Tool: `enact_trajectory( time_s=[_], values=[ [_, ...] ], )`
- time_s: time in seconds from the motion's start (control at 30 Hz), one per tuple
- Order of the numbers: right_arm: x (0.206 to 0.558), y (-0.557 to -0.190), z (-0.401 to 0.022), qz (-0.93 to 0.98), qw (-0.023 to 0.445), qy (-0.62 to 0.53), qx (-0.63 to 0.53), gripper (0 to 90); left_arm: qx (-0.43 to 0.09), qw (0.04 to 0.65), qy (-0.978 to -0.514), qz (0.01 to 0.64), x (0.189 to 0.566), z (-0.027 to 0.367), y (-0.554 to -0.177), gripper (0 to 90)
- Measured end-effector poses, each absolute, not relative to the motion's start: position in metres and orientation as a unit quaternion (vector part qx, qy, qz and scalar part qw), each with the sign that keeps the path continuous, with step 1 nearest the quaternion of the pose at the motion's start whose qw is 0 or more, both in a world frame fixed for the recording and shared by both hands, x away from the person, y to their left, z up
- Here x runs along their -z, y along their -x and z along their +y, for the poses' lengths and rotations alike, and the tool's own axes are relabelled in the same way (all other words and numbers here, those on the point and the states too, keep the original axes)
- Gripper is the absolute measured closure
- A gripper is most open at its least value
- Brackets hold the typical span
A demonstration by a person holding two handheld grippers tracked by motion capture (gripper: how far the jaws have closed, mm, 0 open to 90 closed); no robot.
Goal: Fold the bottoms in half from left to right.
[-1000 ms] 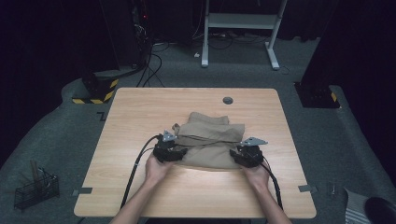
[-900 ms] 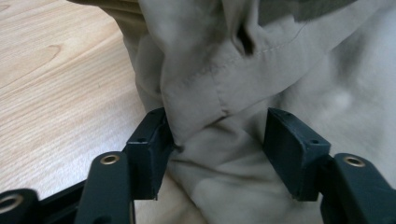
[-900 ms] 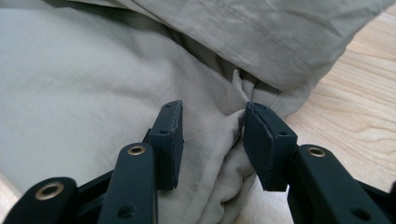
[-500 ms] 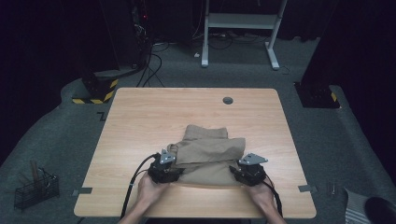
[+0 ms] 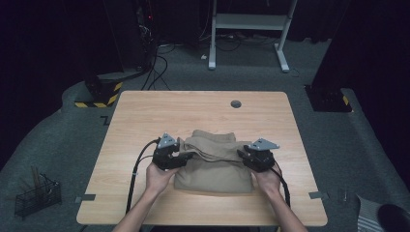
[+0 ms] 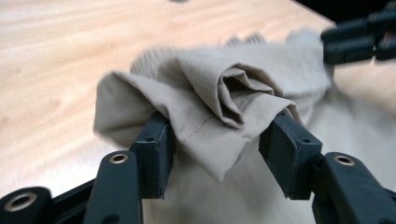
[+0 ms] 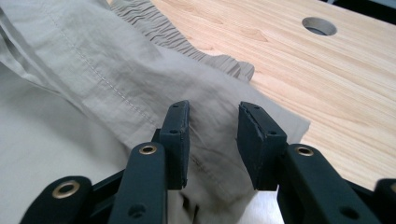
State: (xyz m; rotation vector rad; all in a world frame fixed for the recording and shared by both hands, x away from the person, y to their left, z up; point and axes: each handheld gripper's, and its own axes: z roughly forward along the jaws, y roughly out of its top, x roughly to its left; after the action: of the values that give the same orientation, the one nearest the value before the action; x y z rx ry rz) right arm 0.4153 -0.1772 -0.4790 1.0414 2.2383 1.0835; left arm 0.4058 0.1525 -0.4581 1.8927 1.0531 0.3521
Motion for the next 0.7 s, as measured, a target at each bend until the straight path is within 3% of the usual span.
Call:
enact_trajectory(
  time_s=[0.13,0.23,0.37,0.5,0.57,0.7],
  values=[
    [0.485,-0.43,-0.176,0.805,0.213,-0.389,-0.394,59.7,-0.151,0.441,-0.758,0.456,0.469,0.146,-0.436,45.9],
    [0.48,-0.42,-0.176,0.798,0.21,-0.377,-0.42,54.0,-0.151,0.416,-0.761,0.474,0.481,0.144,-0.452,46.0],
    [0.482,-0.403,-0.172,0.816,0.218,-0.344,-0.409,46.0,-0.152,0.404,-0.764,0.479,0.488,0.142,-0.459,45.3],
    [0.494,-0.411,-0.171,0.823,0.215,-0.351,-0.391,40.4,-0.161,0.403,-0.766,0.474,0.483,0.14,-0.459,44.5],
    [0.493,-0.415,-0.169,0.82,0.228,-0.357,-0.384,45.1,-0.164,0.404,-0.766,0.472,0.48,0.14,-0.46,44.5],
    [0.48,-0.425,-0.172,0.806,0.245,-0.37,-0.39,71.4,-0.168,0.409,-0.762,0.473,0.474,0.141,-0.463,44.2]
  ],
)
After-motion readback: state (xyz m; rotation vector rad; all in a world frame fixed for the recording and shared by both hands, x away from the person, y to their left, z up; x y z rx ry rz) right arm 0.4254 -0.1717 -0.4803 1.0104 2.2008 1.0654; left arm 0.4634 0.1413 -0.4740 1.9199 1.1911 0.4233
